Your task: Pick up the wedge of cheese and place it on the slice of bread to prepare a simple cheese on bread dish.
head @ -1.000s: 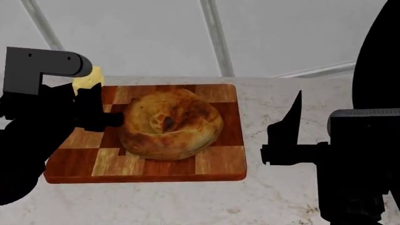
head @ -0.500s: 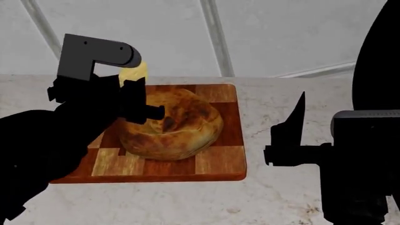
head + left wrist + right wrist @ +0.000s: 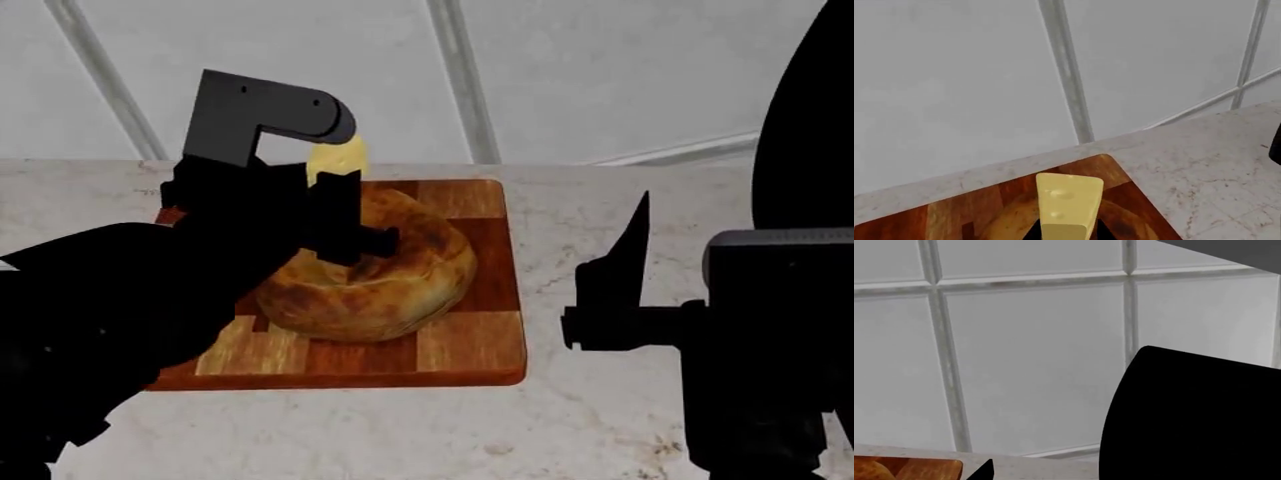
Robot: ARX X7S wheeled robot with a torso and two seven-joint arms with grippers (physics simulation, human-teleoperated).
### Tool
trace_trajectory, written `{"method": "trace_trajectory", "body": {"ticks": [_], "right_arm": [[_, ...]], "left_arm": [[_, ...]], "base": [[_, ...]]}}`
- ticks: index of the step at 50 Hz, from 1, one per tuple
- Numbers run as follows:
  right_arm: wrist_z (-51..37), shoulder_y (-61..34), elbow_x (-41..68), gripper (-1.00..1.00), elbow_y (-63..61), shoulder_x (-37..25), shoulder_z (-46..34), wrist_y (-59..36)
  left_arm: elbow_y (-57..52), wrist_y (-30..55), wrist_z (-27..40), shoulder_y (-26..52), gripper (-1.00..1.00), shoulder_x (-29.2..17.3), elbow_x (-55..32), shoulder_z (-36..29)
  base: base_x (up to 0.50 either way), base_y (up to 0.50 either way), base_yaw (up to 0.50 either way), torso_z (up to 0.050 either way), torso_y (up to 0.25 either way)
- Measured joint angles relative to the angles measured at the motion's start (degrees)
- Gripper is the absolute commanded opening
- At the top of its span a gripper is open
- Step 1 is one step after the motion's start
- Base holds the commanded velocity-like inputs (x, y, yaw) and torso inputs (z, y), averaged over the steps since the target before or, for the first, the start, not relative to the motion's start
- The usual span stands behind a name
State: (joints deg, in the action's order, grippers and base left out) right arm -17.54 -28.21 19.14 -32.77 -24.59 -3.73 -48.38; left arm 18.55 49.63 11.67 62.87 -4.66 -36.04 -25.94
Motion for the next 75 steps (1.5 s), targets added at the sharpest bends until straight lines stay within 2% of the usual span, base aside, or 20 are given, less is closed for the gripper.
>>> {"method": "trace_trajectory", "body": {"ticks": [22, 47, 48, 66, 75], "right_arm": [[-0.23, 0.26, 0.24, 1.0, 0.23, -0.19, 0.02, 0.22], [-0.38, 0.81, 0.32, 1.0, 0.94, -0.3, -0.11, 1.16], [-0.37, 0.82, 0.32, 1.0, 1.01, -0.3, -0.12, 1.23], [-0.52, 1.04, 0.57, 1.0, 1.37, -0.26, -0.08, 1.64], [-0.63, 1.11, 0.67, 1.0, 1.42, -0.28, -0.11, 1.78]], "left_arm": [[9.37, -4.82, -2.14, 1.1, -1.0, 1.83, 0.65, -2.95], [12.64, -6.7, -2.15, 2.19, -1.0, 2.11, -0.86, -5.51], [12.66, -6.71, -2.11, 2.24, 1.0, 2.08, -0.97, -5.55], [11.94, -6.76, -0.86, 2.8, 1.0, 1.48, -3.64, -5.86], [8.2, -4.8, 0.81, 2.63, 1.0, 0.41, -5.65, -5.5]], "base": [[0.0, 0.0, 0.0, 0.0, 0.0], [0.0, 0.0, 0.0, 0.0, 0.0], [0.0, 0.0, 0.0, 0.0, 0.0], [0.0, 0.0, 0.0, 0.0, 0.0], [0.0, 0.0, 0.0, 0.0, 0.001]]}}
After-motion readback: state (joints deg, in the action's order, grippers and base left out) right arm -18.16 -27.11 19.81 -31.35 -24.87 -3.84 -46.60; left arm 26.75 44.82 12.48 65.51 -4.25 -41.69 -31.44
